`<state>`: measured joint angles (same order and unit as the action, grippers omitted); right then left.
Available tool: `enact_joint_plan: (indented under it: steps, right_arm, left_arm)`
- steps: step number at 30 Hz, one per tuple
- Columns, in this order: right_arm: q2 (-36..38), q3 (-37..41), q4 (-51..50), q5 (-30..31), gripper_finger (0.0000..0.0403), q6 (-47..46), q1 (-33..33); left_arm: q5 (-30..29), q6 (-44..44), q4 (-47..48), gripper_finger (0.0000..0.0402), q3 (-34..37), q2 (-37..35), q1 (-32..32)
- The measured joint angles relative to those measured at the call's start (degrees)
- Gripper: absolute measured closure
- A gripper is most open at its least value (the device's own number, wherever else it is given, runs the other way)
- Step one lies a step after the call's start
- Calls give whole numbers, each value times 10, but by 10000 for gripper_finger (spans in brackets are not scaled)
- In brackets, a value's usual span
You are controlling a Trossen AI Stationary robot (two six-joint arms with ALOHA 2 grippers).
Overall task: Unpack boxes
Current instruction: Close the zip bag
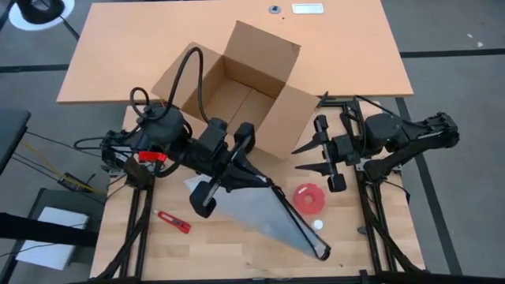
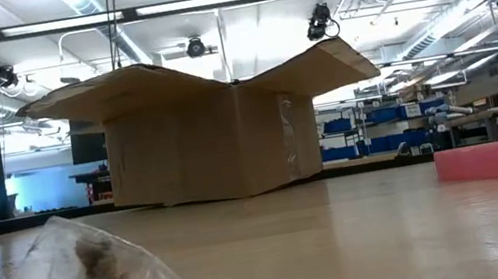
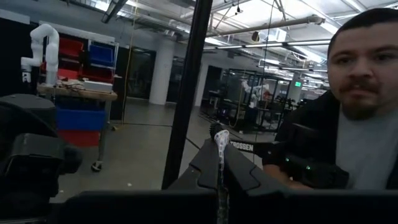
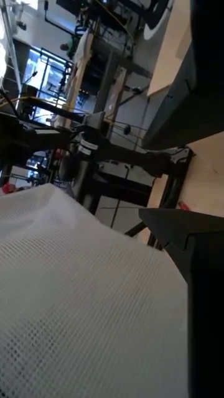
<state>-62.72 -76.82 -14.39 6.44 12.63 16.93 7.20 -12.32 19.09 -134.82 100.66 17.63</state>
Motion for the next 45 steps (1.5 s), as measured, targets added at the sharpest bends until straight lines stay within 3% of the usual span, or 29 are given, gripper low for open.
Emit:
enact_joint_plan:
  steps: [23, 27, 33, 45]
  right_arm:
    - [0, 0, -6, 1, 242, 10, 0]
    - [0, 0, -27, 2, 242, 6, 0]
    - [0, 0, -119, 2, 243, -57, 0]
    - [0, 26, -346, -14, 243, -248, 7]
  left_arm:
    - [-3, 1, 1, 396, 0, 0, 0]
    - [-33, -1, 25, 396, 0, 0, 0]
    - [-120, -47, 136, 396, 0, 8, 0]
    - [-155, -75, 211, 396, 1, 58, 7]
